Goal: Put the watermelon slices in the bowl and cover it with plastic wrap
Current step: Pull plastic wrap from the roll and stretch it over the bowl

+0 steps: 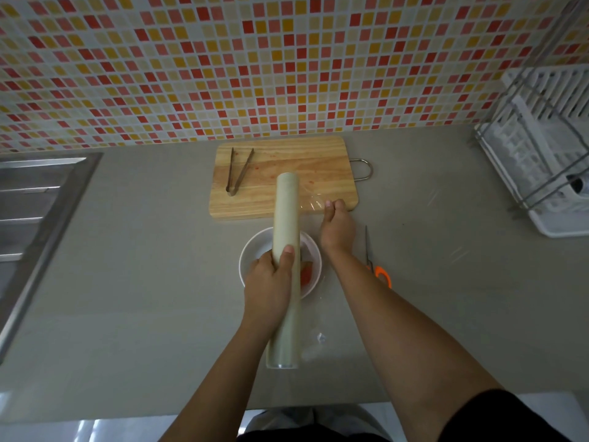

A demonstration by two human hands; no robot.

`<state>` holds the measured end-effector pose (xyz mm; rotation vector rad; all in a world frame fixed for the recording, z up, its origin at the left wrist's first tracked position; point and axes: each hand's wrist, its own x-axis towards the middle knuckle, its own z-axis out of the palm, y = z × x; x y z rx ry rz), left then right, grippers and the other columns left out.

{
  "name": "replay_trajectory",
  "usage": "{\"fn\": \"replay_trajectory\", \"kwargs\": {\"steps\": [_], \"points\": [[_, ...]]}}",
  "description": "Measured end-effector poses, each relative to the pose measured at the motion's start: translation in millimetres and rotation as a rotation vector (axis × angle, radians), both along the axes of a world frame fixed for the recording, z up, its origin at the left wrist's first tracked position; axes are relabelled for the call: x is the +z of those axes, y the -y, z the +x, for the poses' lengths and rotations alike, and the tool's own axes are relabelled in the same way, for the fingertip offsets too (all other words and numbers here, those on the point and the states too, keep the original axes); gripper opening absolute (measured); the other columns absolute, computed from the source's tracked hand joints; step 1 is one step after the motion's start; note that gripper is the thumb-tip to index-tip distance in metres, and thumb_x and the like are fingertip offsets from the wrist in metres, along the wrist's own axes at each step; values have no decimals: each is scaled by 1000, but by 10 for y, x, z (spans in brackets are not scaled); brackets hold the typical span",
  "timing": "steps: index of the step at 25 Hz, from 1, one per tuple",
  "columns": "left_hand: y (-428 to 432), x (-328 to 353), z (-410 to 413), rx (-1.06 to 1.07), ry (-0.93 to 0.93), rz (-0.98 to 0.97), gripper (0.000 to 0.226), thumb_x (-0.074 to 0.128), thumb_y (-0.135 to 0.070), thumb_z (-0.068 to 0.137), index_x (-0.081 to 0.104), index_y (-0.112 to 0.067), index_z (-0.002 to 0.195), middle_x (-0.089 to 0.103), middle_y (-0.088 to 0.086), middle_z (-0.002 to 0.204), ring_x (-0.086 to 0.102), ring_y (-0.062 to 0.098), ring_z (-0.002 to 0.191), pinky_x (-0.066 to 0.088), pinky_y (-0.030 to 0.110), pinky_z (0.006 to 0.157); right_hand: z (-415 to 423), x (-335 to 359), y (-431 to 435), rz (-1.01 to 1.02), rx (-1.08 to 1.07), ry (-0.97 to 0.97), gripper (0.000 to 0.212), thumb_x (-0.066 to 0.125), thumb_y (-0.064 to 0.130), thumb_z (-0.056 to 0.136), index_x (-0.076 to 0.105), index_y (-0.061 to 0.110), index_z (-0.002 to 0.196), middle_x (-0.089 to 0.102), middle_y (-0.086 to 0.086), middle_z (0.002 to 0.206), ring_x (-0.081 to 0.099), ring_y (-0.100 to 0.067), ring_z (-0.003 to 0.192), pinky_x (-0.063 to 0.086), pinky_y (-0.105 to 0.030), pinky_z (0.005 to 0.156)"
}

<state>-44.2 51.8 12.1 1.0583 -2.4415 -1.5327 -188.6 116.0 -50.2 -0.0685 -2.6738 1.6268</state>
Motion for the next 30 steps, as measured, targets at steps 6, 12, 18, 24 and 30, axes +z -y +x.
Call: {"fn": "replay_trajectory", "kwargs": {"steps": [6,12,18,24,30], "points": [[-53,-79,-10,-30,-50,-101,43,42,-42,95,62,-5,103,64,12,96,60,27,93,48,44,86,-28,-108,-62,-195,-45,369,59,21,41,99,63,0,94,61,-15,85,57,-27,86,45,-40,84],[-63,-95,-3,-39,-55,-117,46,43,-43,94,60,-2,107,63,16,101,57,32,100,45,47,91,247,7,-176,115,104,392,73,11,51,96,65,1,100,65,-23,111,58,-37,107,40,-37,86],[-110,-61,-21,-16,-71,-199,44,46,-36,93,51,0,118,59,18,109,55,35,103,44,49,91,563,-130,-148,-52,33,284,57,24,35,100,63,-4,93,66,-28,103,61,-39,100,44,-40,83],[-82,-7,-81,-8,3,-256,46,29,-27,94,34,-7,135,37,20,140,49,35,110,43,39,86,568,-196,-151,-368,39,508,52,31,45,96,66,7,88,72,-15,92,67,-25,88,51,-37,82],[-118,27,-150,-129,172,-605,60,42,-49,90,32,-15,139,48,21,112,51,35,98,42,39,86,571,-191,-160,-359,27,513,47,33,42,96,68,11,91,71,-11,90,66,-21,85,51,-35,80]]}}
